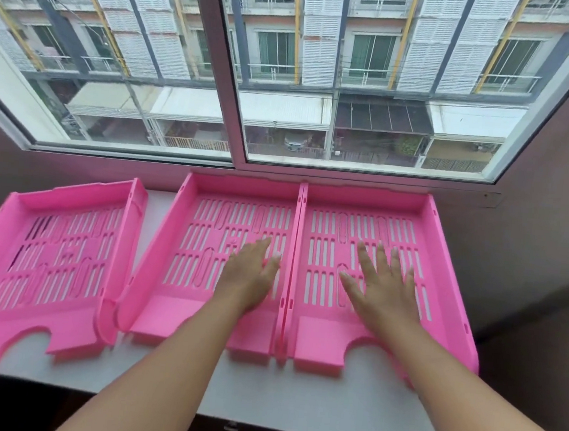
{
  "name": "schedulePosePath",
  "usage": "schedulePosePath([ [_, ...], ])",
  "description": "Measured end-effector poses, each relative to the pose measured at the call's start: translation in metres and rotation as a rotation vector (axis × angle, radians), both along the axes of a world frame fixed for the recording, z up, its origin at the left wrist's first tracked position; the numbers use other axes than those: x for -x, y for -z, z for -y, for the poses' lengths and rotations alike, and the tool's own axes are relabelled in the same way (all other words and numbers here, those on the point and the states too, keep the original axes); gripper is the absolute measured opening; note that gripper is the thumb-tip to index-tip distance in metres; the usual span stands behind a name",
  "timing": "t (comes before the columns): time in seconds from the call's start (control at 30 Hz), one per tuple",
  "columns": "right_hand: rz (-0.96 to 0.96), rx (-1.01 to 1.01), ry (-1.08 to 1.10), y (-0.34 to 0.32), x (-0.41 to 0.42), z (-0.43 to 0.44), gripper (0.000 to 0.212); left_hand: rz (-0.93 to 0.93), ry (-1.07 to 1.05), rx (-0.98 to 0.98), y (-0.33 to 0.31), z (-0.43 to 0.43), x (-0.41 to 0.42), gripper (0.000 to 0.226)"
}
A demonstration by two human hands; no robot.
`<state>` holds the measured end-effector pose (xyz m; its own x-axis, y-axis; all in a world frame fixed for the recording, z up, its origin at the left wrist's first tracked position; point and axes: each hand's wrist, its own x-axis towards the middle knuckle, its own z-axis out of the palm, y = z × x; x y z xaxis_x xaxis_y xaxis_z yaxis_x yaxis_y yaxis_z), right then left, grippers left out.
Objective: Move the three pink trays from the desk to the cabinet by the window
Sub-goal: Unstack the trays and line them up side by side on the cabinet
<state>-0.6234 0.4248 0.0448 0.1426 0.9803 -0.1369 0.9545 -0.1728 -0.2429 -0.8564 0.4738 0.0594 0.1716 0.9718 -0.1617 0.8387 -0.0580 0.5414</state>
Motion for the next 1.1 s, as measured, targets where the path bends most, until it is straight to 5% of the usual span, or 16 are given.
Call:
schedulePosePath([
  [0.2, 0.030, 0.166, -0.112, 0.004, 0.025, 0.047, 0.074, 0.147, 0.040, -0.009, -0.001, 0.052, 0.013, 0.061],
  [0.67, 0.056, 0.277, -0.079, 0.004, 0.034, 0.035, 0.072, 0.110, 0.127, 0.115, -0.007, 0.052, -0.009, 0.067],
  [0.93, -0.058, -0.203, -0.035, -0.046, 0.102, 0.001, 0.066, 0.082, -0.183, -0.246, -0.037, 0.022, 0.129, 0.055],
  [1.1, 0.007, -0.238, -0.149, -0.041, 0.181, -0.002, 0.060, 0.031, -0.403, -0.288, -0.017, 0.014, 0.226, 0.044],
])
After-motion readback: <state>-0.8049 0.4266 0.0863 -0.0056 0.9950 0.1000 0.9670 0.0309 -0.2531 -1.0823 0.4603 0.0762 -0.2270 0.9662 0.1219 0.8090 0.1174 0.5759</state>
